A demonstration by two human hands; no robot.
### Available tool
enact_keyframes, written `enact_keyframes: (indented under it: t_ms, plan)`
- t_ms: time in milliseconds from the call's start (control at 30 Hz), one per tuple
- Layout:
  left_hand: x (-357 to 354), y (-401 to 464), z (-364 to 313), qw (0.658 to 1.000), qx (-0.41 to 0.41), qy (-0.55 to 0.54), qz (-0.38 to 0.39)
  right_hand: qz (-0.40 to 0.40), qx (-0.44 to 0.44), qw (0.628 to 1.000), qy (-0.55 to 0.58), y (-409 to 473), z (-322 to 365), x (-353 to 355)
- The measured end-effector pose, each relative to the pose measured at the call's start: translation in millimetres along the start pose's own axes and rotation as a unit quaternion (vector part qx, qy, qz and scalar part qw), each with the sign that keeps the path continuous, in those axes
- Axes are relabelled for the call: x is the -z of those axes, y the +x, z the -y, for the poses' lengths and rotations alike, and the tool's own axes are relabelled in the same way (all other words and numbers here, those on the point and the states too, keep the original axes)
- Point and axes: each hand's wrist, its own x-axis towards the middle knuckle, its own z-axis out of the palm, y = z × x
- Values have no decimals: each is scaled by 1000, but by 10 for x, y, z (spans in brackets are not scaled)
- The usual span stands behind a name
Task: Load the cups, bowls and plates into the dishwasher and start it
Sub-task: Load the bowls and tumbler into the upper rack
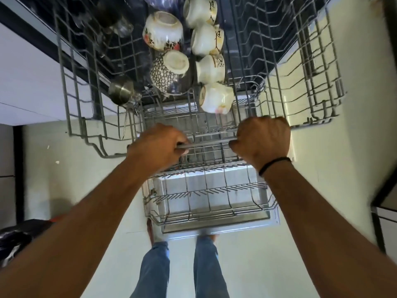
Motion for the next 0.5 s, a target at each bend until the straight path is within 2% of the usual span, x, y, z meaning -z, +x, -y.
enact_keyframes:
  t_ms: [233, 400, 500]
  plan:
    - [484, 651, 102, 994, 0, 39, -101, -8, -17, 999, -29, 886, 118, 340]
    - [782, 1206, 288, 970, 61, 103, -212, -35, -13, 999, -20, 1585, 270, 564]
    - [1086, 1535, 374, 969, 92, 109, -201, -30, -27, 999, -2, 1957, 399, 693]
